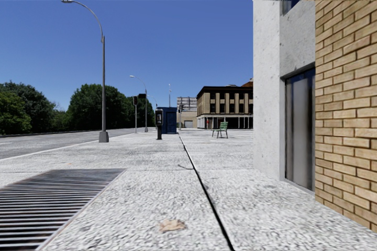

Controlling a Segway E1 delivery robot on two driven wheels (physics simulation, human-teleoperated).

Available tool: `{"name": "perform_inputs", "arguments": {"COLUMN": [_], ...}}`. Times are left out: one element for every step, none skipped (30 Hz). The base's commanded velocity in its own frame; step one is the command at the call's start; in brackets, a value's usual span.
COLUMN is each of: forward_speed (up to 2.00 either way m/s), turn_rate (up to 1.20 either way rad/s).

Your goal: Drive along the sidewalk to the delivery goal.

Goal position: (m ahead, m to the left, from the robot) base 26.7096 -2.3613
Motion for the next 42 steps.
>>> {"name": "perform_inputs", "arguments": {"forward_speed": [2.0,2.0,2.0,2.0,2.0,2.0,2.0,2.0,2.0,2.0,2.0,2.0,2.0,2.0,2.0,2.0,2.0,2.0,2.0,2.0,2.0,2.0,2.0,2.0,2.0,2.0,2.0,2.0,2.0,2.0,2.0,2.0,2.0,2.0,2.0,2.0,2.0,2.0,2.0,2.0,2.0,2.0], "turn_rate": [0.0,0.0,0.0,0.0,0.0,0.0,0.0,0.0,0.0,0.0,0.0,0.0,0.0,0.0,0.0,0.0,0.0,0.0,0.0,0.0,0.0,0.0,0.0,0.0,0.0,0.0,0.0,0.0,0.0,0.0,0.0,0.0,0.0,0.0,0.0,0.0,0.0,0.0,0.0,0.0,0.0,0.0]}}
